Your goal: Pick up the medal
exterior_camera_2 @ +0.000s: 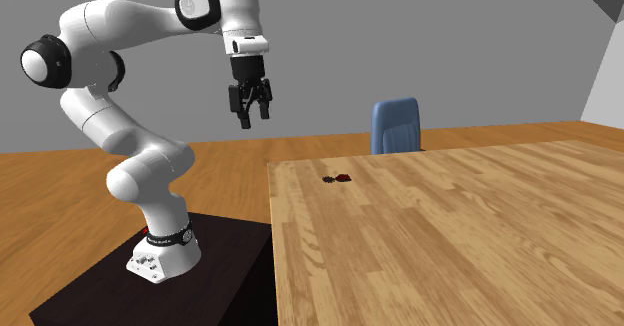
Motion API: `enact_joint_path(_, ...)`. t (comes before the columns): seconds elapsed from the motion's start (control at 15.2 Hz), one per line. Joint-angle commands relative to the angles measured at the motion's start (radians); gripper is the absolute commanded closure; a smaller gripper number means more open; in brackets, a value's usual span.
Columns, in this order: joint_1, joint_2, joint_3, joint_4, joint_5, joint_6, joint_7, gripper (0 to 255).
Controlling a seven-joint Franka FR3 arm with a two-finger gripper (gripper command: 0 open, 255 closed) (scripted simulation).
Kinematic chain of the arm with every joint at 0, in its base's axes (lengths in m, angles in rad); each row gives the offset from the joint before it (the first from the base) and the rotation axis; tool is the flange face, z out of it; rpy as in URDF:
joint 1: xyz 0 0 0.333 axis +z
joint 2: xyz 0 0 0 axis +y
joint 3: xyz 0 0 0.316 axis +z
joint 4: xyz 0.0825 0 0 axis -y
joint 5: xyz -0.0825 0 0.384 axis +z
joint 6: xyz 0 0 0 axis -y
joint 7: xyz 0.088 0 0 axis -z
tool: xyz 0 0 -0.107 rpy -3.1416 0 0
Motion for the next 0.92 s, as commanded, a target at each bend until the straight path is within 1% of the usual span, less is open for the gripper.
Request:
enact_joint_path(0.0, 0.0, 0.0, 0.0, 0.0, 0.0, 0.0, 0.0, 0)
enact_joint_path(0.46, 0.033, 0.123, 0.104, -0.058, 0.067, 0.188, 0.078, 0)
enact_joint_path(0.86, 0.054, 0.273, 0.196, -0.059, 0.103, 0.348, 0.143, 0)
